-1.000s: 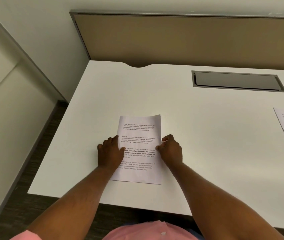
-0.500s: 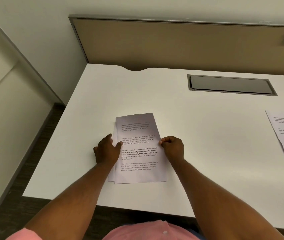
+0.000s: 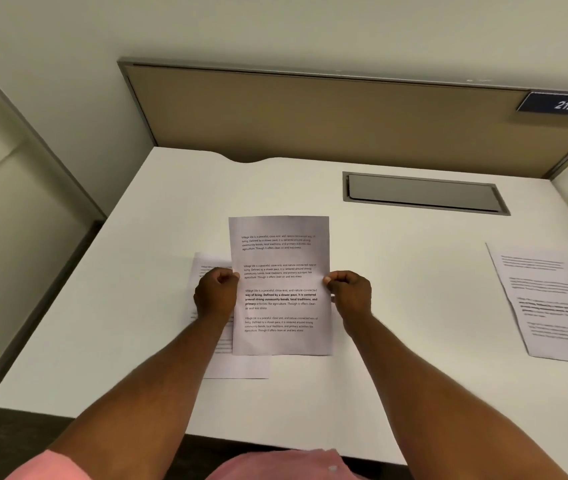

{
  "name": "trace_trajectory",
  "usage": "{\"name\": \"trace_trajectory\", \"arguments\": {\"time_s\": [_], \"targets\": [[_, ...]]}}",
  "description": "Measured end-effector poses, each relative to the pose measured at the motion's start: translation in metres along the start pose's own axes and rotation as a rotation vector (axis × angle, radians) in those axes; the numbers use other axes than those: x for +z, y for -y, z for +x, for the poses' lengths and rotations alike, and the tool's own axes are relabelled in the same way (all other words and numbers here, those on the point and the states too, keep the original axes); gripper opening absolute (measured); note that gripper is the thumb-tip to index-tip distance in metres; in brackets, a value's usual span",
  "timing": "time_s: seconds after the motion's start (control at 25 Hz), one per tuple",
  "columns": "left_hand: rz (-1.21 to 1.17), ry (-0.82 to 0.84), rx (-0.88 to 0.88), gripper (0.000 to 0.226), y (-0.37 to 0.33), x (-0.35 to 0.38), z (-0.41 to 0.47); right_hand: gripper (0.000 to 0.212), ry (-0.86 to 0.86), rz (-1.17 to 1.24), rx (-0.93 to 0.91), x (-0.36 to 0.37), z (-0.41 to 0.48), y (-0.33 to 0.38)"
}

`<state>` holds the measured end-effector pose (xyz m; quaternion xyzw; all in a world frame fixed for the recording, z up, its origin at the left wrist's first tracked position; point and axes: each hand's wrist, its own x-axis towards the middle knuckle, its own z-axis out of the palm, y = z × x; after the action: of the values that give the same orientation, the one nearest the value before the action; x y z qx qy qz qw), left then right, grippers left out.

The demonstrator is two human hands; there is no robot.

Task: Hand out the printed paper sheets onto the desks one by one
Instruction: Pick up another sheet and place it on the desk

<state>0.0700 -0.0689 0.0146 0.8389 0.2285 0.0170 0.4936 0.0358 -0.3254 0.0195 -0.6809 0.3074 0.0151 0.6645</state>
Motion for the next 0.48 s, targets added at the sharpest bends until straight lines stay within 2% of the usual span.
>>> {"name": "trace_trajectory", "arguments": {"time_s": [0.24,0.48], "targets": [[-0.175,0.027,-0.057,0.008,-0.047,0.077,-0.055,0.01,-0.025,0.016,-0.026,-0.1,0.032,0.003],[-0.191,0.092,-0.089,0.025,-0.071,0.151,-0.095,0.022,-0.062,-0.035,-0.047,-0.188,0.056,0.005]]}}
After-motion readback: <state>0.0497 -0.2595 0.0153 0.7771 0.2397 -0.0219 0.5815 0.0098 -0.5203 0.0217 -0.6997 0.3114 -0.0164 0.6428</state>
